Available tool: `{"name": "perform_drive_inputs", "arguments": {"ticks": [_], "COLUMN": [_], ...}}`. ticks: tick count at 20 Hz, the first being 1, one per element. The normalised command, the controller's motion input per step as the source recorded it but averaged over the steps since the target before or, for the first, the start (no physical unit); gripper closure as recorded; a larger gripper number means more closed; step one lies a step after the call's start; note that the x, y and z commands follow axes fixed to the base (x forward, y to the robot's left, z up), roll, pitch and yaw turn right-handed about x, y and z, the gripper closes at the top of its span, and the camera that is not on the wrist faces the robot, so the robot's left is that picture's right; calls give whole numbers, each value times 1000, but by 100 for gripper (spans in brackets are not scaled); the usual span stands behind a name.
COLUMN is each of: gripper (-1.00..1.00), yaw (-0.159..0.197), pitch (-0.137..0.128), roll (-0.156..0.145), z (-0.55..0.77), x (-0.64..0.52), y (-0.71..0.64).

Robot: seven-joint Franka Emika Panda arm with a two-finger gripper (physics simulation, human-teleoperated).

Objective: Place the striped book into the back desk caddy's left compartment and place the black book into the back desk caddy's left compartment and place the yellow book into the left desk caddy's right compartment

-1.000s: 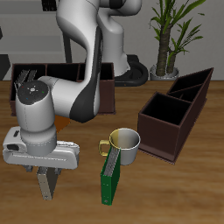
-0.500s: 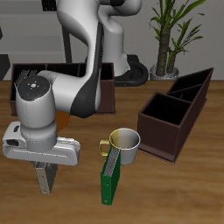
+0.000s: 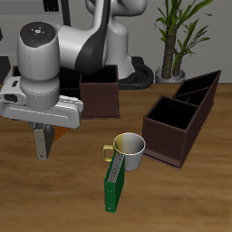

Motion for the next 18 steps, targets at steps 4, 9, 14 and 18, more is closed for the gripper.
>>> {"name": "perform_drive_inputs", "arguments": {"ticks": [4, 9, 14, 18], "gripper": [100, 100, 100, 100], "yaw": [-3, 61, 24, -27], "pitch": [-18, -34, -68, -37], "roll": [-34, -26, -31, -34], "z": [704, 645, 371, 171], "x": [-594, -514, -328, -350], "y": [264, 465, 520, 668]}}
